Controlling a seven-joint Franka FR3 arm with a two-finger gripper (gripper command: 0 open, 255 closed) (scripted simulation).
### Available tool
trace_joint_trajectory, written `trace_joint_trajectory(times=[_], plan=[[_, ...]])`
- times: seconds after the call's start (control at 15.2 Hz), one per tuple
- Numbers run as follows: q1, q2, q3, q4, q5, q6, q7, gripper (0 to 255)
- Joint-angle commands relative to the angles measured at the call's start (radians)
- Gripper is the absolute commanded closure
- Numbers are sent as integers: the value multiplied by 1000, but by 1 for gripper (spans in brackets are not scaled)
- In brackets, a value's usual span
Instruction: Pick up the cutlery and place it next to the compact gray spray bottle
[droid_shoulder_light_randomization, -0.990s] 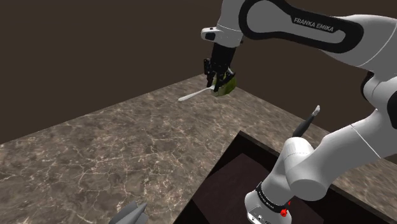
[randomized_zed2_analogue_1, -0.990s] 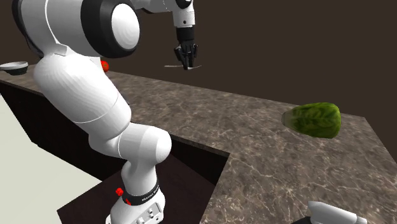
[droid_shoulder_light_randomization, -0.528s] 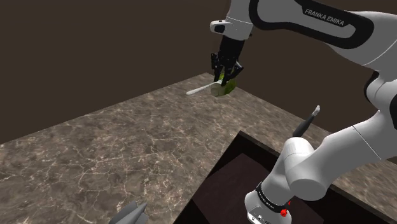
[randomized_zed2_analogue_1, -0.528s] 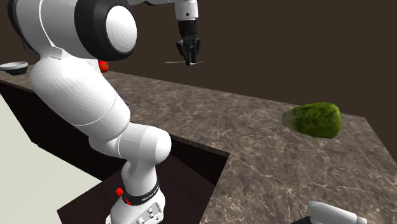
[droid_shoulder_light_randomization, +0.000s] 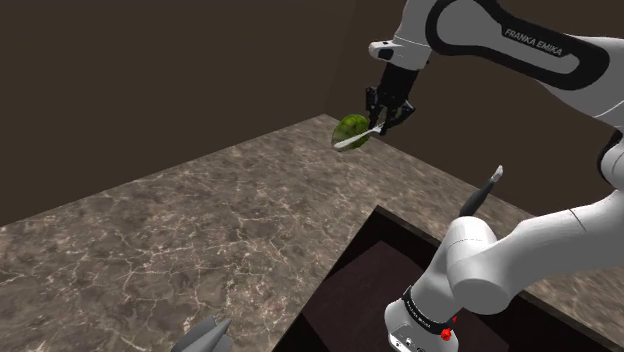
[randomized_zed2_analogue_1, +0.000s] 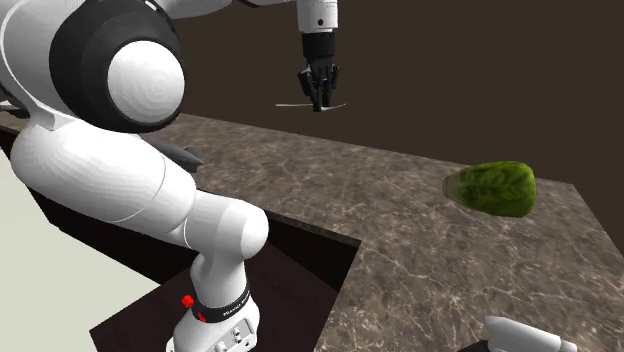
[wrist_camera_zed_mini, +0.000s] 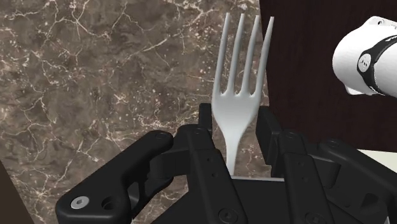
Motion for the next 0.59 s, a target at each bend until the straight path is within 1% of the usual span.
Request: trace_joint_trajectory(times=[0.0,0.53], plan=[[-16,-46,-26,-31,-24,-10,-38,255],[-78,-147,-159,-57,-134,-45,-211,255]])
